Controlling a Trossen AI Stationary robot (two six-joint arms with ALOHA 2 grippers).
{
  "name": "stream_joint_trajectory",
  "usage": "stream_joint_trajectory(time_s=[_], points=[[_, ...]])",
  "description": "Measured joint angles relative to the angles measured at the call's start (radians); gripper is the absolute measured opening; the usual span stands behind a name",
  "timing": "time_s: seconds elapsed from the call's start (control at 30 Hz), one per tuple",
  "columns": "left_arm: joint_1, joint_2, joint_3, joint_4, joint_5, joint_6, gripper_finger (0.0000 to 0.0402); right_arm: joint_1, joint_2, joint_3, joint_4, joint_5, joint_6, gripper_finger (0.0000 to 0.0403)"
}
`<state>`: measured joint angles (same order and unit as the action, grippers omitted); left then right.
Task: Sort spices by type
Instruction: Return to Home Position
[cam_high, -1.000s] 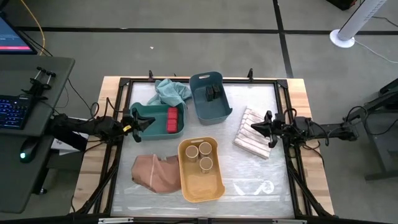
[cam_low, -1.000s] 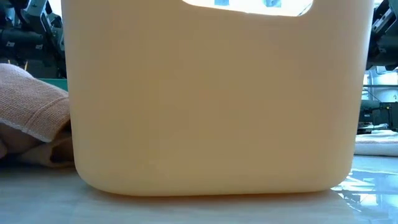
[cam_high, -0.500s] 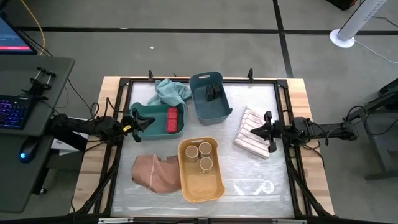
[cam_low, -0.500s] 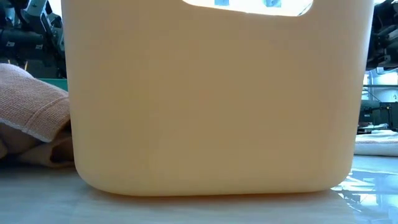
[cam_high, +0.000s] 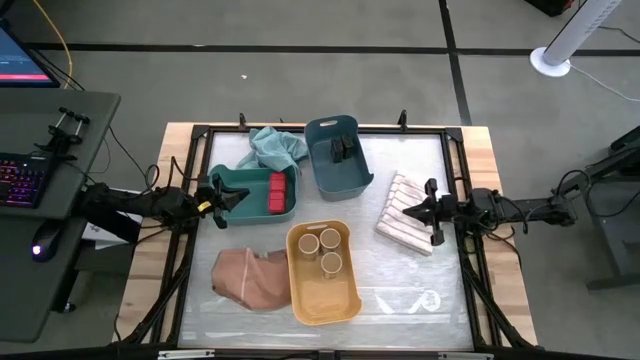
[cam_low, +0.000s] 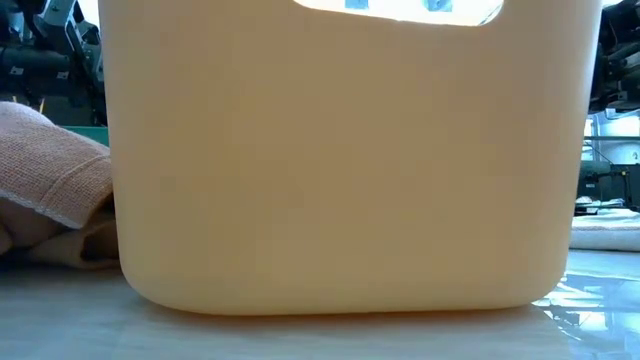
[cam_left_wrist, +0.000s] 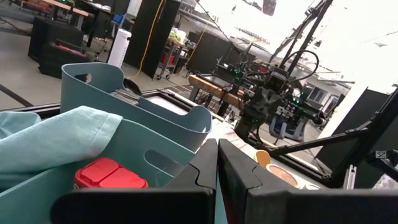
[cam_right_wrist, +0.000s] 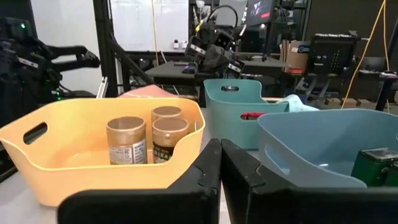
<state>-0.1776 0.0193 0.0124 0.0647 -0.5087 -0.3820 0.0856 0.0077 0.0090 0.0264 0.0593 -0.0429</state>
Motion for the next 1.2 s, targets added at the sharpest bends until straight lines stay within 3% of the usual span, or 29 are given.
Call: stream_joint_trajectory(time_s=[0.9, 1.03, 1.13, 1.2], points=[[0.000, 0.000, 0.000, 0.000, 0.000, 0.004, 0.0001, 0.000, 0.007, 0.000, -0.001, 0.000, 0.000, 0.0000], [0.000, 0.000, 0.000, 0.000, 0.000, 0.091, 0.0001, 0.000, 0.007, 0.000, -0.001, 0.000, 0.000, 0.0000], [0.000, 0.000, 0.000, 0.000, 0.002, 0.256, 0.0001, 0.000, 0.007, 0.000, -0.001, 0.000, 0.000, 0.0000], [0.001, 0.000, 0.000, -0.003, 0.055, 0.381, 0.0001, 0.000, 0.007, 0.000, -0.001, 0.000, 0.000, 0.0000]])
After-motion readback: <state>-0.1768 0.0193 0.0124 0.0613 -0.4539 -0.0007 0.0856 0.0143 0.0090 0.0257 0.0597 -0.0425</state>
